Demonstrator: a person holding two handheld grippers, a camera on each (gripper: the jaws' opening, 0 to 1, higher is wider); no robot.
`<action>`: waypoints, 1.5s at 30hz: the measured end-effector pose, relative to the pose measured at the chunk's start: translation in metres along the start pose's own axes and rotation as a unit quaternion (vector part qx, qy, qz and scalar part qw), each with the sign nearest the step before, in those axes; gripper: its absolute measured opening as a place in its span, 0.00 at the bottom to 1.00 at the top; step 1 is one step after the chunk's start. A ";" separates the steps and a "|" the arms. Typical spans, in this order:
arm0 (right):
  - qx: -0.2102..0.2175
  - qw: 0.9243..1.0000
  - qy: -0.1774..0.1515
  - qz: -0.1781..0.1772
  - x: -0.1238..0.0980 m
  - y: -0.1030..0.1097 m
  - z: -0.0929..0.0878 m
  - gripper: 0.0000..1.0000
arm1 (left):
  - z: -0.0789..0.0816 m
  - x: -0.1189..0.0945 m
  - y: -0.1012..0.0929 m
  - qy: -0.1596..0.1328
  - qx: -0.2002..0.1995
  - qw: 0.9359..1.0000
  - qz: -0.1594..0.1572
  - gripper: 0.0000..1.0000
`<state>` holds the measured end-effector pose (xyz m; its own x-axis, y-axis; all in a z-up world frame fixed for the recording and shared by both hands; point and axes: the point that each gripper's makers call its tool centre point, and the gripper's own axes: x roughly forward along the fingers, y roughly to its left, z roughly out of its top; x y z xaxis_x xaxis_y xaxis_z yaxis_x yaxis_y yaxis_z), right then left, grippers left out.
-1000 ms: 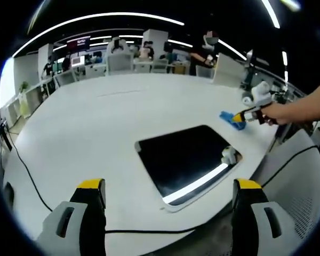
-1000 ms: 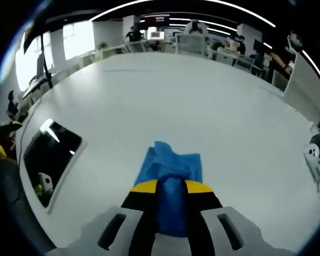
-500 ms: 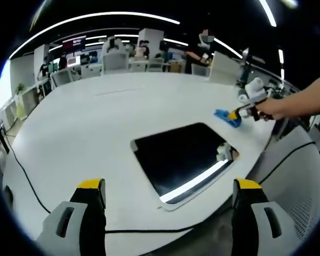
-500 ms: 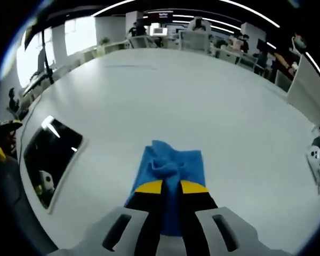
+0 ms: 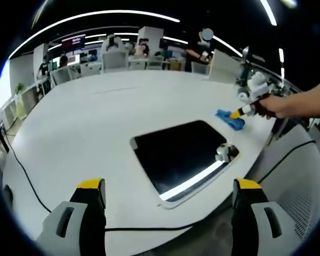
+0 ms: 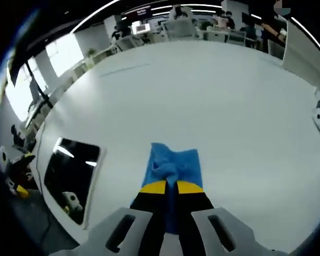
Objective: Wipe the mirror surface with the cleaning cloth until all visible marks leave the cleaned area.
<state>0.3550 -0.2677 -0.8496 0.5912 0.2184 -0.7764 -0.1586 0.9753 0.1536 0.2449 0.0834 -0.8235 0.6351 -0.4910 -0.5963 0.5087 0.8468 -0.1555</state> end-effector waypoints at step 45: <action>-0.028 0.986 0.120 0.111 0.067 0.237 -0.003 0.00 | -0.006 0.003 -0.003 0.014 0.010 1.000 -0.009 1.00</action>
<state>0.3551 -0.0215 -0.8669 0.3347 0.4055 -0.8506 -0.3112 0.8996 0.3064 0.2424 0.0808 -0.8298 0.6096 -0.5007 -0.6146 0.5316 0.8333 -0.1516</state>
